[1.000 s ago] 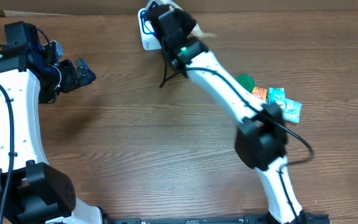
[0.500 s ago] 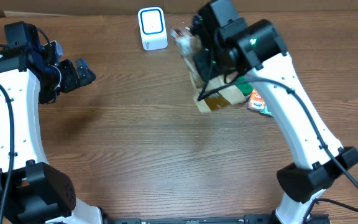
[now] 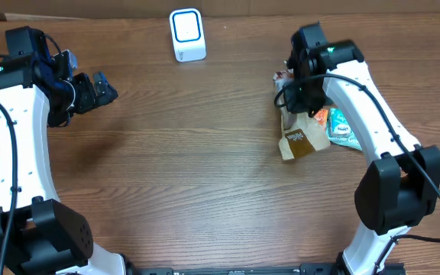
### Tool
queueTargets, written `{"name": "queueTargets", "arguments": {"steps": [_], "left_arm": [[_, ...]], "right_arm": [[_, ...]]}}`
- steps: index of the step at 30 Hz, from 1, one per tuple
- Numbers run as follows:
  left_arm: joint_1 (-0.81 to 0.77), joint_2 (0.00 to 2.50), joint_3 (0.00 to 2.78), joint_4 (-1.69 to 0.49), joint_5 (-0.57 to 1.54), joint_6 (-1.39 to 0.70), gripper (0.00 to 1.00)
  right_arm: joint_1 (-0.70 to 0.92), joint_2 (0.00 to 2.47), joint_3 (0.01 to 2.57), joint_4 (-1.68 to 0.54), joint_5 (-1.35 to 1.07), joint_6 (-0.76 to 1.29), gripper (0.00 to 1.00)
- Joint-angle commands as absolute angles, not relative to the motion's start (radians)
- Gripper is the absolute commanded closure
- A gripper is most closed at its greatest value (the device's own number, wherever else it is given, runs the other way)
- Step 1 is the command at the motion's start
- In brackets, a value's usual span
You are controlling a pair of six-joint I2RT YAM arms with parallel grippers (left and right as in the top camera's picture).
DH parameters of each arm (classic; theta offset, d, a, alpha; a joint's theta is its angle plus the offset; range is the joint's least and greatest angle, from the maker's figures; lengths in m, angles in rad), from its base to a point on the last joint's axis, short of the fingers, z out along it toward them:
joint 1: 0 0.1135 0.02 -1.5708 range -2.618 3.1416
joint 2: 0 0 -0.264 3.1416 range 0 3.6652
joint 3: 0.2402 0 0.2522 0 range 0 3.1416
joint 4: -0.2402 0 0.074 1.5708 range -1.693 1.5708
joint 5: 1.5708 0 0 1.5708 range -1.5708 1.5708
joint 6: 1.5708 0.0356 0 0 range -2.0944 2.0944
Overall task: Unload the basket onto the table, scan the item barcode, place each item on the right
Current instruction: 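Carry the bag right and lower it beside the packets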
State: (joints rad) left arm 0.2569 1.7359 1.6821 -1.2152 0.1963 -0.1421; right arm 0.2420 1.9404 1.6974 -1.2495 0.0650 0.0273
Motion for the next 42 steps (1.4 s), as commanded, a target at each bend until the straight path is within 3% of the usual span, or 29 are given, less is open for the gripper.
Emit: {"name": "queueTargets", "arguments": {"steps": [1, 8, 22, 33, 42], "left_arm": [[0.259, 1.737, 1.703, -1.214, 0.191, -0.131, 0.00], [0.259, 1.737, 1.703, -1.215, 0.191, -0.131, 0.00], [0.259, 1.737, 1.703, -1.214, 0.191, -0.131, 0.00], [0.259, 1.737, 1.703, -1.214, 0.191, -0.131, 0.00], [0.259, 1.737, 1.703, -1.214, 0.191, -0.131, 0.00]], "right_arm": [[0.240, 1.931, 1.644, -1.232, 0.183, 0.038, 0.96], [0.238, 1.932, 1.622, -1.235, 0.352, 0.108, 0.96], [0.171, 1.932, 1.622, -1.242, 0.357, 0.109, 0.96], [0.163, 1.932, 1.622, -1.243, -0.007, -0.057, 0.88], [0.161, 1.932, 1.622, -1.277, -0.028, -0.053, 0.86]]}}
